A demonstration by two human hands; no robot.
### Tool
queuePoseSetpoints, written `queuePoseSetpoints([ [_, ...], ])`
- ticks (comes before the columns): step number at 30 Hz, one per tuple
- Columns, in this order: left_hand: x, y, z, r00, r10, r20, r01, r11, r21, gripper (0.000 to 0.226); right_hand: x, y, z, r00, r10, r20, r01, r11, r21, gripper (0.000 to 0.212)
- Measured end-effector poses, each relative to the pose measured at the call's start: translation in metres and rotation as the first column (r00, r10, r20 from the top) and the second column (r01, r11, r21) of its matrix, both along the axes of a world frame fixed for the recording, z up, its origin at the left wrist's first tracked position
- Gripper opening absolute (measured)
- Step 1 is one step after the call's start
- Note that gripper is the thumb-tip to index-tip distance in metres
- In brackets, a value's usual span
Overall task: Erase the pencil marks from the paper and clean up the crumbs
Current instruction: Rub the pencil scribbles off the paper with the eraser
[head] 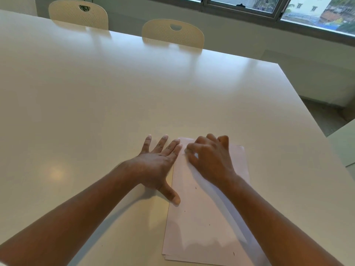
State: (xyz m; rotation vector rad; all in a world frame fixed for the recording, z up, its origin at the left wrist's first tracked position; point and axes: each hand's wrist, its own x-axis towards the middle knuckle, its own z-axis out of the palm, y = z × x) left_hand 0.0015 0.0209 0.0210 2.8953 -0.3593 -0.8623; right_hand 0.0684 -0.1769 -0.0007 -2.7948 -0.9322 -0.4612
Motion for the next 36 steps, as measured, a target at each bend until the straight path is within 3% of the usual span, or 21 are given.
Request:
queuePoseSetpoints([
  [3,-0.001,0.0,-0.001,1.0,0.006,-0.005,-0.006,1.0,-0.003,0.163,0.01,0.005,0.005,0.994,-0.101,-0.036,0.101,0.995,-0.004,0.03],
  [7,0.0,0.0,-0.001,1.0,0.001,0.005,-0.001,1.0,0.005,0.162,-0.018,0.009,-0.002,0.996,0.073,-0.056,-0.072,0.997,0.02,0.025],
  [13,0.0,0.001,-0.001,1.0,-0.002,0.007,0.001,1.0,0.017,0.162,0.017,0.0,0.001,0.978,-0.209,-0.025,0.208,0.978,-0.012,0.031],
  [18,0.0,0.001,-0.001,1.0,-0.004,0.019,0.004,1.0,0.025,0.163,-0.011,0.009,-0.004,0.999,-0.021,-0.026,0.02,1.0,-0.024,0.028],
  [24,0.0,0.0,-0.002,1.0,0.002,0.017,-0.003,0.999,0.034,0.165,0.026,-0.012,0.001,0.962,-0.272,-0.025,0.271,0.962,-0.028,0.031],
  [30,0.003,-0.002,0.002,1.0,0.007,0.01,-0.007,0.998,0.061,0.166,-0.006,0.002,-0.005,0.999,-0.04,-0.033,0.04,0.999,0.002,0.026],
  [36,0.0,-0.003,0.004,1.0,0.005,0.007,-0.005,0.998,0.067,0.166,0.032,-0.02,0.003,0.96,-0.279,-0.029,0.278,0.96,-0.021,0.031],
])
